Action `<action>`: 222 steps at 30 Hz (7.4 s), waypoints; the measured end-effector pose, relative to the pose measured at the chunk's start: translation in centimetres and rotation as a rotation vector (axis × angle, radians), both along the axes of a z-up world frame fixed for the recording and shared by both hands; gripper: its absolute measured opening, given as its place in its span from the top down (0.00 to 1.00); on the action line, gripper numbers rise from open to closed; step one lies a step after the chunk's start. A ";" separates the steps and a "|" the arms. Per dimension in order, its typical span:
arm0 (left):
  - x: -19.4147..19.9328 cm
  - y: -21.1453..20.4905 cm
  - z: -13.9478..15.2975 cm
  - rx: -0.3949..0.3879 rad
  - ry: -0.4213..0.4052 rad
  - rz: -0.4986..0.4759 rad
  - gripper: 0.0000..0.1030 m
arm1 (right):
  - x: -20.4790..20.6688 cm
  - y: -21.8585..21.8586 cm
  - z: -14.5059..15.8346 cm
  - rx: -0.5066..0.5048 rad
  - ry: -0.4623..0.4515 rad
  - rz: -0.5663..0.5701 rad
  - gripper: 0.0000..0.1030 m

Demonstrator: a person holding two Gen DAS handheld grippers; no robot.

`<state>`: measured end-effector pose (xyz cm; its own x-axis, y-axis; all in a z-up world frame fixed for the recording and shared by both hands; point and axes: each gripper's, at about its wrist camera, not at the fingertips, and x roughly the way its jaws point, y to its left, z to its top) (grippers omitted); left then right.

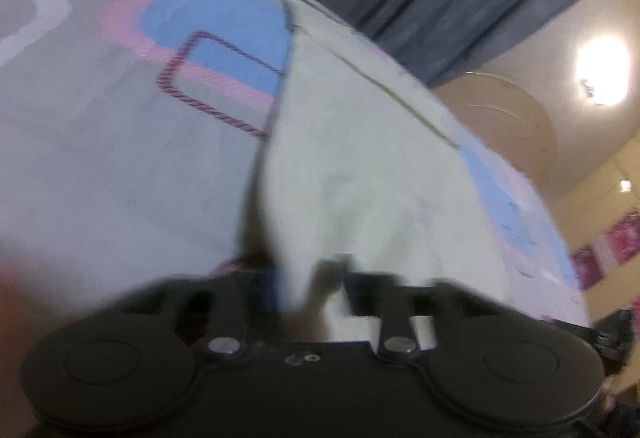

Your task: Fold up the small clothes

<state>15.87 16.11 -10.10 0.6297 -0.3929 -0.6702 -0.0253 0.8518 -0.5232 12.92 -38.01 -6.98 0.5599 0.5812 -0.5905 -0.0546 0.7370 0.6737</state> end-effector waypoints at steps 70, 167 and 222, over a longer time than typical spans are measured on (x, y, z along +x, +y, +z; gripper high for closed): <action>37.8 -0.1 -1.2 -0.312 -0.160 0.134 0.51 | 39.6 -6.6 -1.9 0.276 -0.081 -0.339 0.47; 20.9 -10.9 -0.5 0.457 -0.215 -0.101 0.32 | 19.0 10.8 -0.4 -0.734 -0.331 0.251 0.62; 16.2 -9.8 0.6 0.325 -0.098 0.120 0.28 | 16.2 6.1 2.6 -0.571 -0.277 0.032 0.84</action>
